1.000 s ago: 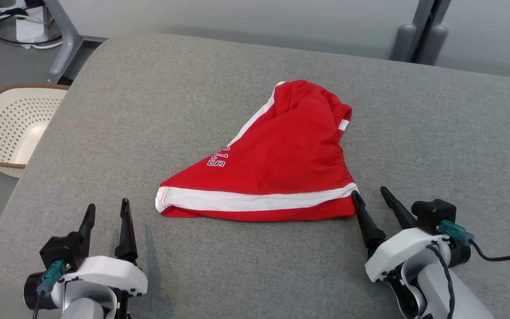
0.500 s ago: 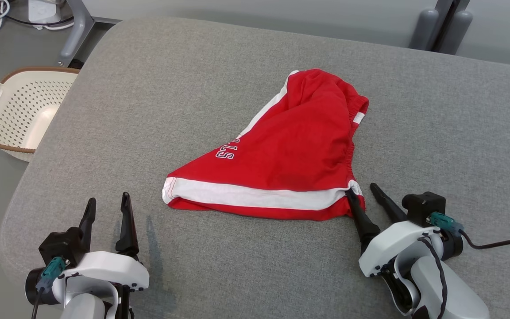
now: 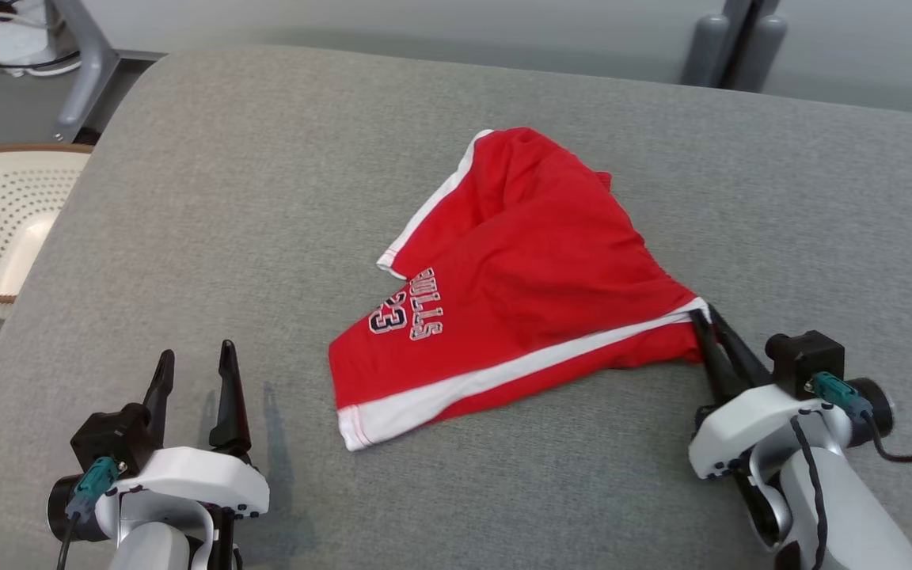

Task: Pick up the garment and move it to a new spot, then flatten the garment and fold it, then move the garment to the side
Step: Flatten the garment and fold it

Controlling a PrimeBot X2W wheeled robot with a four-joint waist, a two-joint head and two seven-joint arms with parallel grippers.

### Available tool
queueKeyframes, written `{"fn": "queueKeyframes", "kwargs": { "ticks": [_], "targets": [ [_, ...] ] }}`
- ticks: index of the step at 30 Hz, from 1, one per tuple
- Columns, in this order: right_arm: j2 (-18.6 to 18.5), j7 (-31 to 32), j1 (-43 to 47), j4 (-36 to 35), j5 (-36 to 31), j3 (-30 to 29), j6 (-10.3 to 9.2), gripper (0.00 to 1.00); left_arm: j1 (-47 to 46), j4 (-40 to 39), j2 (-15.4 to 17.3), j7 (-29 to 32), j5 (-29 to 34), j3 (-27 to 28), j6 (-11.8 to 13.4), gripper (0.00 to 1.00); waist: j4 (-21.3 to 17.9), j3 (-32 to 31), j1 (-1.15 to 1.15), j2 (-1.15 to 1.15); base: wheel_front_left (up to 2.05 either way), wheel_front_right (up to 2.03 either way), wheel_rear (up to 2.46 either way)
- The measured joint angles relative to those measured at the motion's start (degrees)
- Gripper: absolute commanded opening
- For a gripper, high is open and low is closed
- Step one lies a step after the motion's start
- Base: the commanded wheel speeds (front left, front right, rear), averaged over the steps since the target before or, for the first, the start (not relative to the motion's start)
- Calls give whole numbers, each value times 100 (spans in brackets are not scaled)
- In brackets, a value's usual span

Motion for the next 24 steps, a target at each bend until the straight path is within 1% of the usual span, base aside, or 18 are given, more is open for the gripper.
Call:
{"fn": "queueKeyframes", "kwargs": {
  "ticks": [3, 4, 9, 12, 13, 14, 17, 18, 24],
  "targets": [
    [-41, 0, 160, -315, -755, -336, 0, 0, 0, 18, -1, 0, -11, -33, -4, 100, -151, -42, 0, 0, 0, 0, 0],
    [-41, 0, 160, -315, -755, -336, 0, 0, 0, 18, -1, 0, -11, -33, -4, 100, -151, -42, 0, 0, 0, 0, 0],
    [-34, 0, 485, -554, -2113, -896, 0, 0, 3, 91, -1, 0, -16, -69, -19, 100, -422, -131, 0, 0, 0, 0, 0],
    [-22, 0, 634, -597, -2736, -1111, 0, 0, 7, 125, -1, 0, -18, -89, -24, 100, -556, -197, 0, 0, 0, 0, 0],
    [-10, 0, 679, -567, -2781, -1171, 0, 41, 7, 133, -1, 0, -18, -104, -31, 100, -594, -220, 0, 0, 0, 0, 0],
    [7, 0, 722, -542, -2785, -1235, 0, 100, 10, 142, -1, 0, -18, -122, -32, 100, -626, -245, 0, 0, 0, 0, 0],
    [2, 0, 770, -577, -2330, -1154, 0, 100, 20, 162, -5, -1, -14, -175, -67, 100, -698, -335, 0, 0, 0, 0, 0],
    [14, 0, 813, -722, -2030, -1023, 0, 100, 70, 170, -1, 0, 2, -189, -74, 100, -752, -403, 0, 0, 0, 0, 0],
    [15, 0, 1162, -1166, -1403, -907, 0, 100, 339, 215, -1, 0, 14, -226, -73, 100, -978, -642, 0, 0, 0, 0, 0]
  ]
}}
